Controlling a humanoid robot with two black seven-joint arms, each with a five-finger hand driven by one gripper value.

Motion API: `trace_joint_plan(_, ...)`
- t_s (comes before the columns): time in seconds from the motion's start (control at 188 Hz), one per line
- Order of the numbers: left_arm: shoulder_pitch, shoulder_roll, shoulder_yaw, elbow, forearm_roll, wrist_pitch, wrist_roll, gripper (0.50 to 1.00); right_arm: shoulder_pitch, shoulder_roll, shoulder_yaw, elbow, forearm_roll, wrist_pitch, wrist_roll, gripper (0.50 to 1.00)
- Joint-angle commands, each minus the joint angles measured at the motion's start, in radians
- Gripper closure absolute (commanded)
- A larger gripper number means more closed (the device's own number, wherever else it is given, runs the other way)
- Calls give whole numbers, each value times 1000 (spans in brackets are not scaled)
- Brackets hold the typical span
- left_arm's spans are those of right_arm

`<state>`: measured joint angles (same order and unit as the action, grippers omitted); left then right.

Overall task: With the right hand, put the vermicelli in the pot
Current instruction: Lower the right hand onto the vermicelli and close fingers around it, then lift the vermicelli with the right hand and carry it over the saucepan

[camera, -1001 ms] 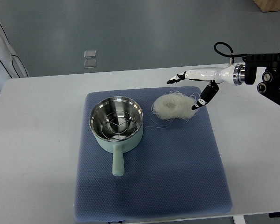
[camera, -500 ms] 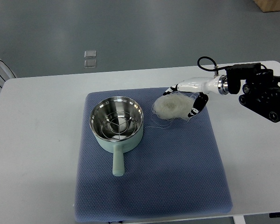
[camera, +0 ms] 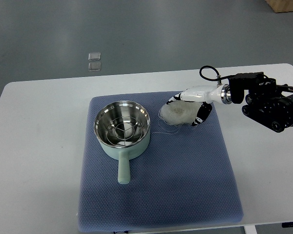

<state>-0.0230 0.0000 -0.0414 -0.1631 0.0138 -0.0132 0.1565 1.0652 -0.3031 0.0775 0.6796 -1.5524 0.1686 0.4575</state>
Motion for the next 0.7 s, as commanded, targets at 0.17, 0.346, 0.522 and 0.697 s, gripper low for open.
trace_joint_plan(0.17, 0, 0, 0, -1, 0, -1, 0, 500, -11, 5, -1, -28, -2, -3, 1, 652)
trace_joint_plan(0.346, 0, 0, 0, 0, 0, -1, 0, 500, -11, 5, 1, -28, -2, -1, 1, 838)
trace_joint_plan(0.522, 0, 0, 0, 0, 0, -1, 0, 500, -8, 4, 5, -28, 2, -3, 3, 1000)
trace_joint_plan(0.697, 0, 0, 0, 0, 0, 1, 0, 500, -1, -1, 33, -28, 20, -3, 4, 1000)
